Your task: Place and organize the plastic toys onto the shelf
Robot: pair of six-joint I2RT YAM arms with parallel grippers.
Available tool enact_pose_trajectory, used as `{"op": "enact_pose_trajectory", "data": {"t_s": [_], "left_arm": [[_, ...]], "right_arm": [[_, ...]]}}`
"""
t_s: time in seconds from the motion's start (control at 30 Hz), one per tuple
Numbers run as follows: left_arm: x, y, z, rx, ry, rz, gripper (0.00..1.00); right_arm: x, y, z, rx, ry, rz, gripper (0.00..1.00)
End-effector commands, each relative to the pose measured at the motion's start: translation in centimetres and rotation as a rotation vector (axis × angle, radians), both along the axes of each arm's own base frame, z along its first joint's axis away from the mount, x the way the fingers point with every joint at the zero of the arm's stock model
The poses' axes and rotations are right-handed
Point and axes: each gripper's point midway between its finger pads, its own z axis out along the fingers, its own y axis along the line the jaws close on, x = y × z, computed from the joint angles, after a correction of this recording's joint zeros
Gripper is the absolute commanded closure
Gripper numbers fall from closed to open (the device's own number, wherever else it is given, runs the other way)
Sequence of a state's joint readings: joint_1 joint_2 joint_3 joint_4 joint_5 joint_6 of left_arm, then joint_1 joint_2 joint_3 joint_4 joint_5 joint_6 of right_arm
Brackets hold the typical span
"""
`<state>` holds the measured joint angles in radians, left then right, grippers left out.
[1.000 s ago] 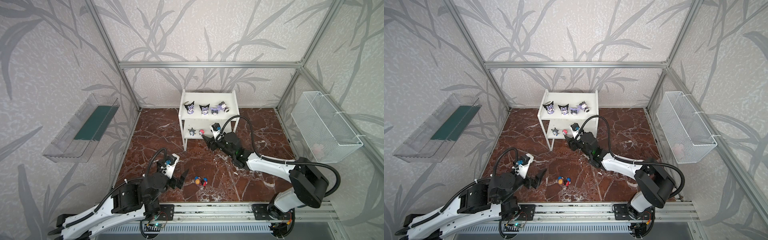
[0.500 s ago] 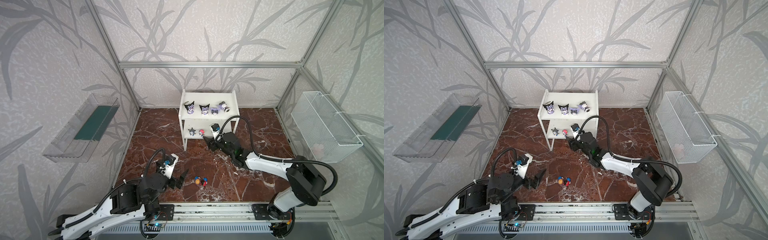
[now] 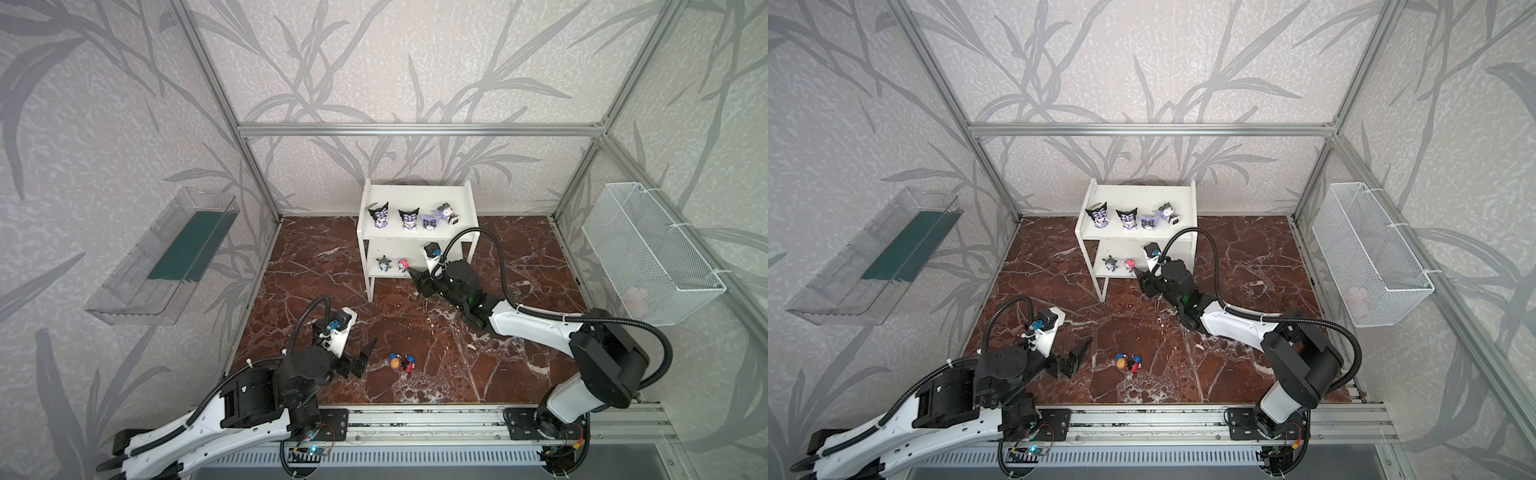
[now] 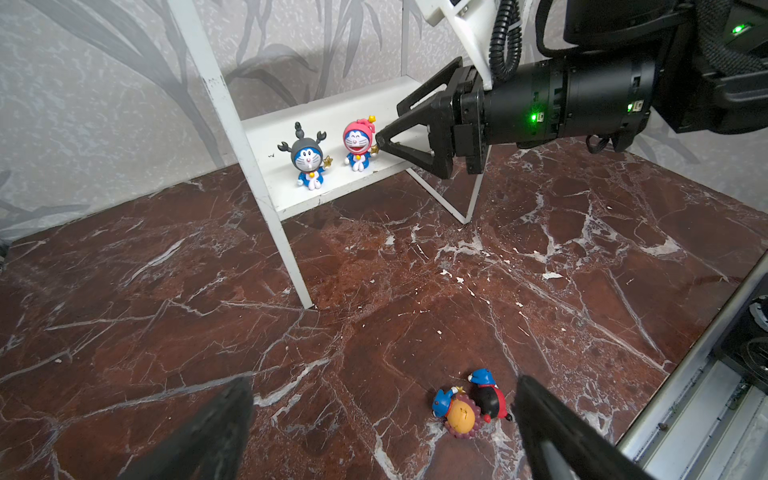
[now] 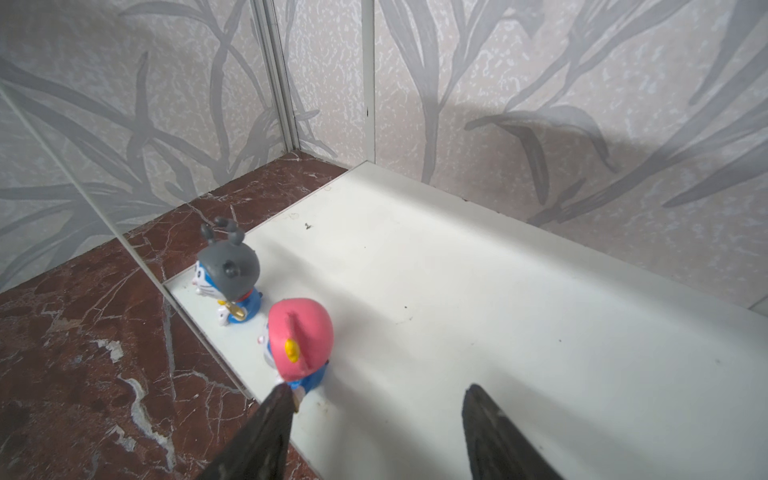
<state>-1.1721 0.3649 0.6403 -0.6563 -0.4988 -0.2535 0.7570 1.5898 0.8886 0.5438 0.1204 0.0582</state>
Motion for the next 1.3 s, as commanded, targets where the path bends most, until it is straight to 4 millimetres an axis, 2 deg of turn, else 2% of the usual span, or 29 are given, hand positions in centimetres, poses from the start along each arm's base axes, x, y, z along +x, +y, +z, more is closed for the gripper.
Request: {"op": "enact_pose_trajectory", "data": {"t_s": [0.0, 0.47, 0.67, 0.8, 1.0, 1.13, 1.27], "left_arm": [[0.1, 0.0, 0.4, -0.012, -0.012, 0.005, 0.01], [0.1, 0.0, 0.4, -0.013, -0.011, 0.004, 0.01], [0.1, 0.0, 0.3, -0.010, -0.011, 0.004, 0.01], [0.2, -0.2, 0.2, -0.003, -0.012, 0.001, 0.01], [0.2, -0.4, 0.1, 0.004, -0.010, -0.004, 0.01], [0.2, -0.7, -0.1, 0.002, 0.001, -0.010, 0.01], [0.2, -1.0, -0.3, 0.002, 0.010, -0.015, 0.01]], "right_arm": [[0.8, 0.0, 0.6, 0.012, -0.004, -0.019, 0.35], [1.5, -0.3, 0.6, 0.004, -0.003, -0.025, 0.35], [0.1, -0.6, 1.7, 0.031, -0.022, 0.013, 0.35], [-2.6, -0.5, 2.6, 0.049, -0.033, 0.103, 0.35], [-7.5, -0.8, 1.5, 0.016, 0.003, 0.176, 0.35], [-11.4, -1.3, -0.8, -0.013, 0.063, 0.222, 0.36], [-16.0, -1.0, -5.3, -0.096, 0.138, 0.304, 0.36]]}}
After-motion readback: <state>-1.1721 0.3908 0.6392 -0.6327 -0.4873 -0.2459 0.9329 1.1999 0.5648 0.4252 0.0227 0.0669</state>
